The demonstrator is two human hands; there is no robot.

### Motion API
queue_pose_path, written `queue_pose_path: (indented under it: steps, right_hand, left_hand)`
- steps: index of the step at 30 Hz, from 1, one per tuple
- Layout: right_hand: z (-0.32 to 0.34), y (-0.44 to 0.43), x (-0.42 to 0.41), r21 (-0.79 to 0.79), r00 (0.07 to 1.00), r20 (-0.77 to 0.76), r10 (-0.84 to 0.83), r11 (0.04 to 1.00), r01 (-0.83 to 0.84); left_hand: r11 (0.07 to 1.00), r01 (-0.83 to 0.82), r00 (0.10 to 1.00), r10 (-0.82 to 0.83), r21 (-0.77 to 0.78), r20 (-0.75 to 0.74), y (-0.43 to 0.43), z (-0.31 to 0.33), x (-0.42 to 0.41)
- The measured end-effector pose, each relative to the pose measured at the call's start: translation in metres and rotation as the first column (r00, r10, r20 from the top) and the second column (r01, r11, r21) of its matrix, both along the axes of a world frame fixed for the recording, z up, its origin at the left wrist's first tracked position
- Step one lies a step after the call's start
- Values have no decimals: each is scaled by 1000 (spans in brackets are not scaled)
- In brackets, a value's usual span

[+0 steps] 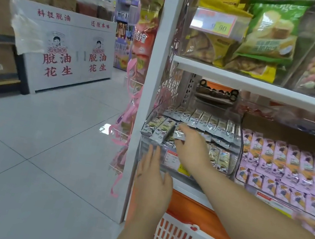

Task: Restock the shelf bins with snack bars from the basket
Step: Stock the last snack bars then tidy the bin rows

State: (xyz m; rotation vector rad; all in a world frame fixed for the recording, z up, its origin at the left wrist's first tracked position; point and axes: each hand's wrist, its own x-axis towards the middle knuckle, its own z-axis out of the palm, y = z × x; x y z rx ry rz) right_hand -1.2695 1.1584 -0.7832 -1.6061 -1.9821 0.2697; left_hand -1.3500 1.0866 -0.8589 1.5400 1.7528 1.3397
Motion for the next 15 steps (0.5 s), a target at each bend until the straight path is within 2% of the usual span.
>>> queue_pose_path:
  steps: [2, 6, 9, 15]
  right_hand:
    - [-5, 4, 0, 59, 991, 127, -31, 998, 24]
    - [-7, 11, 9, 29, 992, 123, 27, 999, -31]
    - [-10, 11, 15, -15, 984, 151, 97, 995, -96]
    - [-9, 4, 18, -41, 959, 249, 132, 991, -126]
  left_hand:
    - [1000, -15, 994, 15, 4, -111, 10, 2, -2]
    - [1000, -28, 955, 22, -14, -294, 25, 1, -8]
    - [999, -45, 949, 42, -2, -312, 32, 0, -8]
    - [996, -90, 946, 82, -12, -313, 35, 6, -1]
